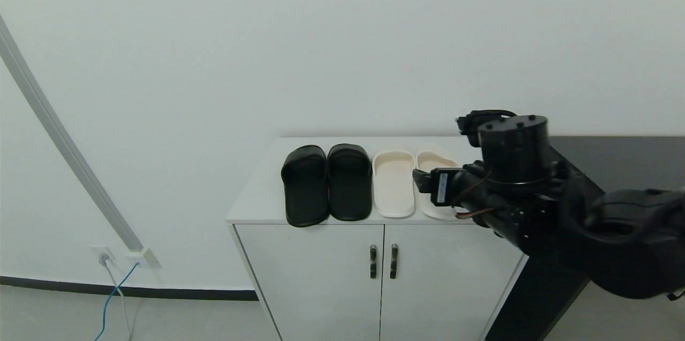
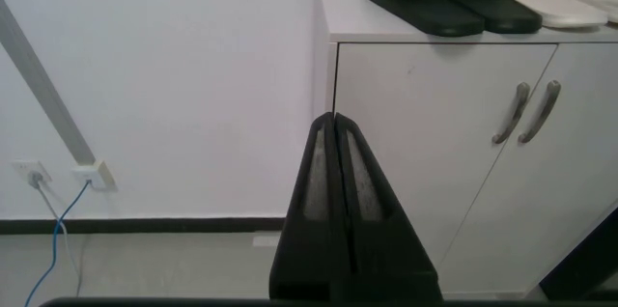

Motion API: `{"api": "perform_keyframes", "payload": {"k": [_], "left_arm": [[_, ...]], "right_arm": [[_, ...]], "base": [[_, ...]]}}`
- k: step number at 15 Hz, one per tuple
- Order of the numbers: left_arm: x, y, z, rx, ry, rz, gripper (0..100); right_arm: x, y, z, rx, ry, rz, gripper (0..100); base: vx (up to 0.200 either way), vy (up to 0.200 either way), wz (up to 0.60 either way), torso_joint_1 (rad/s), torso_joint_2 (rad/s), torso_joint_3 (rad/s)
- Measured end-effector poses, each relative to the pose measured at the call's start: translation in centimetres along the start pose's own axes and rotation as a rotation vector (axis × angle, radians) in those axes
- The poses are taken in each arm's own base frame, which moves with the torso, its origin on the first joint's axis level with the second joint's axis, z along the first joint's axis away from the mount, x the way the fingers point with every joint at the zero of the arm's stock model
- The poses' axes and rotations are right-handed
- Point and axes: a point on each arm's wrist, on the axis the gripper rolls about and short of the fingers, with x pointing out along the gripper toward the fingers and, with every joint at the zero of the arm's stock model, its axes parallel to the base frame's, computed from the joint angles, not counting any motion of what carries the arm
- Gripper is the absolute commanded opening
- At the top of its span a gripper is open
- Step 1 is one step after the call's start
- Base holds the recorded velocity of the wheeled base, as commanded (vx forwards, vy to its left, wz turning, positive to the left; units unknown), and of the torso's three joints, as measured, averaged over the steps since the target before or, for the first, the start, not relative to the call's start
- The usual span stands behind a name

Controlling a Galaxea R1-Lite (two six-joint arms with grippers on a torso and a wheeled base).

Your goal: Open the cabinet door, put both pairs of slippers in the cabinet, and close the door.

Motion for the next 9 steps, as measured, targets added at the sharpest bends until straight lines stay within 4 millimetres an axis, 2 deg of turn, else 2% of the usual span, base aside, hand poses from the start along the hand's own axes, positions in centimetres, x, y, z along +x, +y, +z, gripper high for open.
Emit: {"api": "perform_keyframes", "payload": {"k": [4,9], "left_arm": [[0.0,0.0,0.0,0.000,0.000,0.000,0],[0.0,0.0,0.0,0.000,0.000,-0.001,0]], "right_arm": [[5.1,2.7,-0.9,0.002,-0.029,-0.103,100],[10.9,2.5,-1.6,0.015,-0.039,-0.189,100]], "base": [[0.000,0.000,0.00,0.000,0.00,0.000],[0.000,0.000,0.00,0.000,0.00,0.000]]}}
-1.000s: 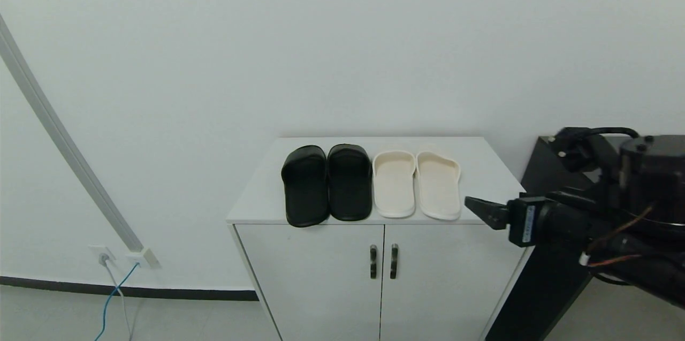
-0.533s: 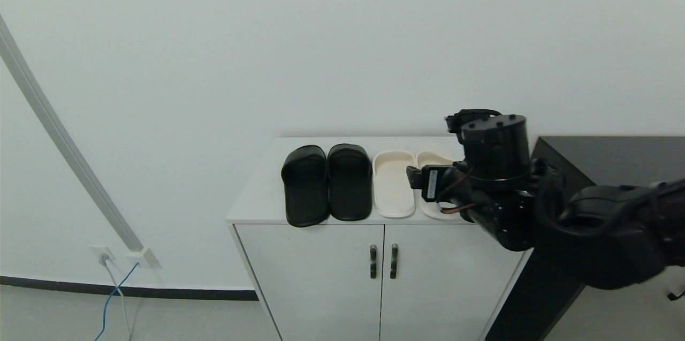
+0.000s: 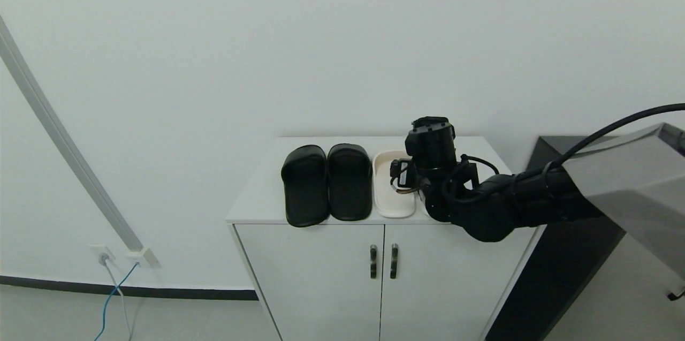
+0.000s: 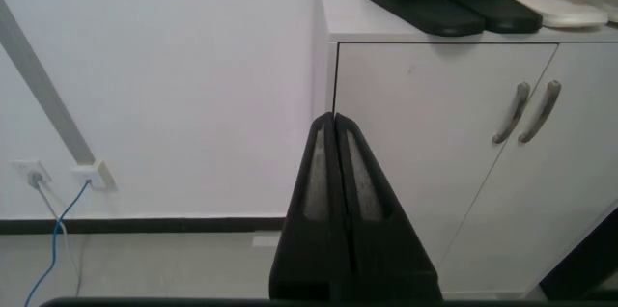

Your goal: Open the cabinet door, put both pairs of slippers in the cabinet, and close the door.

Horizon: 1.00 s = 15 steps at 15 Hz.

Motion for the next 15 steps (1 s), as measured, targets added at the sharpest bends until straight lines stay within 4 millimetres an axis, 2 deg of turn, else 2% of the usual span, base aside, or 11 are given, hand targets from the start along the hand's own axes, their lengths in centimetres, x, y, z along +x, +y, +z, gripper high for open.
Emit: {"api": "perform_keyframes", "payload": {"k": [3,6,7,15], "left_arm": [[0.0,0.0,0.0,0.000,0.000,0.001,0],[0.0,0.0,0.0,0.000,0.000,0.001,0],[0.0,0.0,0.0,0.000,0.000,0.001,0],[0.0,0.0,0.0,-0.002,0.000,0.001,0]], "right_arm": [[2.7,0.2,-0.1,0.008,-0.003,-0.032,100],[4.5,0.3,-0.2,0.006,0.003,-0.054,100],[4.8,0.4,-0.3,0.007,0.002,-0.055,0],[5.1,0.4,-0.9,-0.001,0.011,-0.059,0]], "base": [[0.000,0.000,0.00,0.000,0.00,0.000],[0.000,0.000,0.00,0.000,0.00,0.000],[0.000,0.000,0.00,0.000,0.00,0.000],[0.000,0.000,0.00,0.000,0.00,0.000]]}}
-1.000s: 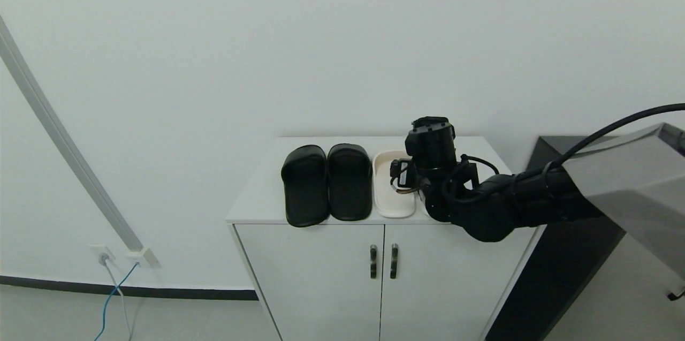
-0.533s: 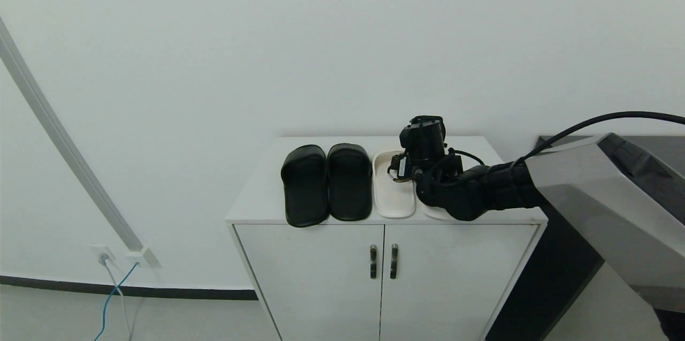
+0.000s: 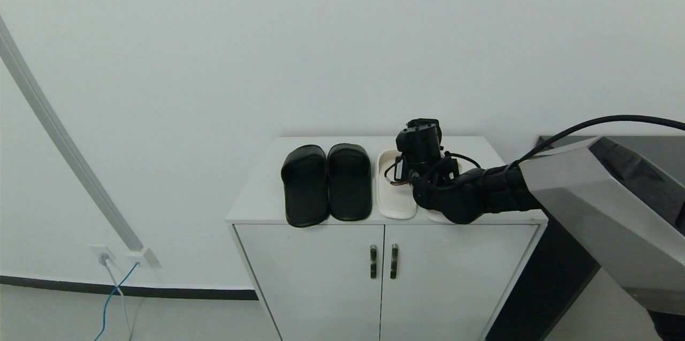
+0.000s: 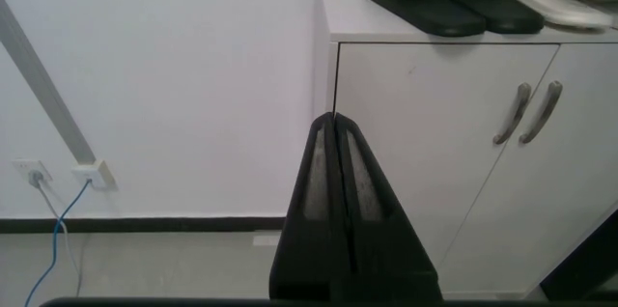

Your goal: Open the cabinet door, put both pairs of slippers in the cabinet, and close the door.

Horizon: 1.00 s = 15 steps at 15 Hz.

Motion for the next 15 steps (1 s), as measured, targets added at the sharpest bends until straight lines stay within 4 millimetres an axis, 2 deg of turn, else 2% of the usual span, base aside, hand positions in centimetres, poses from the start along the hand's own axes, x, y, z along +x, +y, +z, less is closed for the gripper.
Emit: {"api": "perform_keyframes", "payload": {"k": [2,5,8,10,15], "left_arm": [[0.0,0.0,0.0,0.000,0.000,0.000,0],[0.0,0.0,0.0,0.000,0.000,0.000,0],[0.0,0.0,0.0,0.000,0.000,0.000,0],[0.0,0.0,0.0,0.000,0.000,0.000,0],[0.0,0.0,0.0,0.000,0.000,0.001,0]], "right_arm": [[-0.6,-0.4,0.1,-0.009,0.008,-0.002,0],[-2.9,-1.3,0.5,-0.030,0.030,0.004,0],[-6.7,-2.6,0.5,-0.050,0.043,0.047,0],[-9.9,-3.6,-0.3,-0.086,0.048,0.111,0],[-17.9,-6.7,-2.0,-0.171,0.048,0.420,0]], "base": [[0.000,0.000,0.00,0.000,0.00,0.000],[0.000,0.000,0.00,0.000,0.00,0.000],[0.000,0.000,0.00,0.000,0.00,0.000],[0.000,0.000,0.00,0.000,0.00,0.000],[0.000,0.000,0.00,0.000,0.00,0.000]]}}
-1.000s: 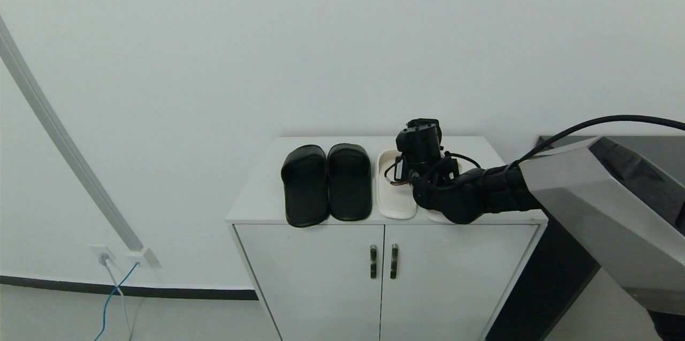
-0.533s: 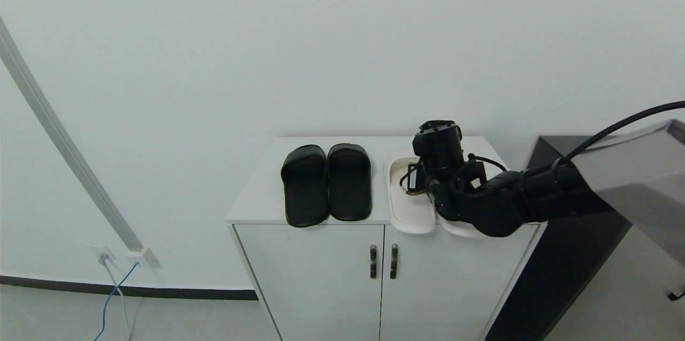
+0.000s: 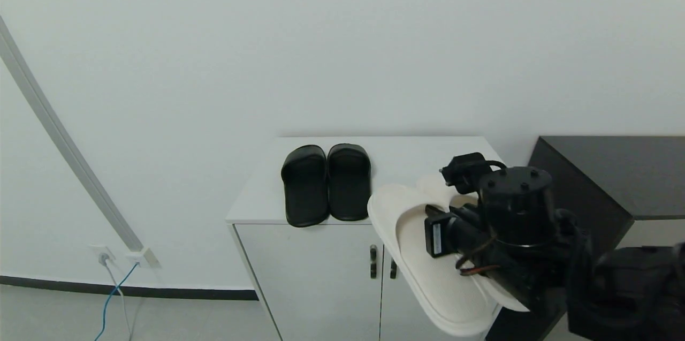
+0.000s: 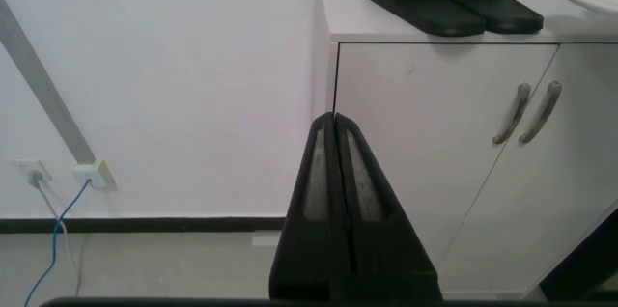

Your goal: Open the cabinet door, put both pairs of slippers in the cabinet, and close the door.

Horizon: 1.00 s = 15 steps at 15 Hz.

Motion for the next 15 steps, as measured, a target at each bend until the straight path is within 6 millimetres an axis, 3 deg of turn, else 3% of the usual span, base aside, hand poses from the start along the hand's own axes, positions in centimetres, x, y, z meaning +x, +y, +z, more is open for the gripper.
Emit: {"api": "perform_keyframes", "payload": {"k": [3,6,12,15], "left_arm": [[0.0,0.0,0.0,0.000,0.000,0.000,0],[0.0,0.0,0.0,0.000,0.000,-0.001,0],[0.0,0.0,0.0,0.000,0.000,-0.001,0],[0.0,0.0,0.0,0.000,0.000,-0.001,0]], "right_arm": [[-3.8,-0.8,-1.3,-0.015,0.018,0.231,0],[-6.1,-1.9,-2.2,-0.125,-0.039,0.356,0],[-7.4,-2.8,-3.4,-0.203,-0.066,0.452,0],[-7.5,-2.8,-3.5,-0.204,-0.062,0.455,0]], "base": [[0.000,0.000,0.00,0.000,0.00,0.000],[0.000,0.000,0.00,0.000,0.00,0.000],[0.000,0.000,0.00,0.000,0.00,0.000],[-0.200,0.000,0.00,0.001,0.00,0.002]]}}
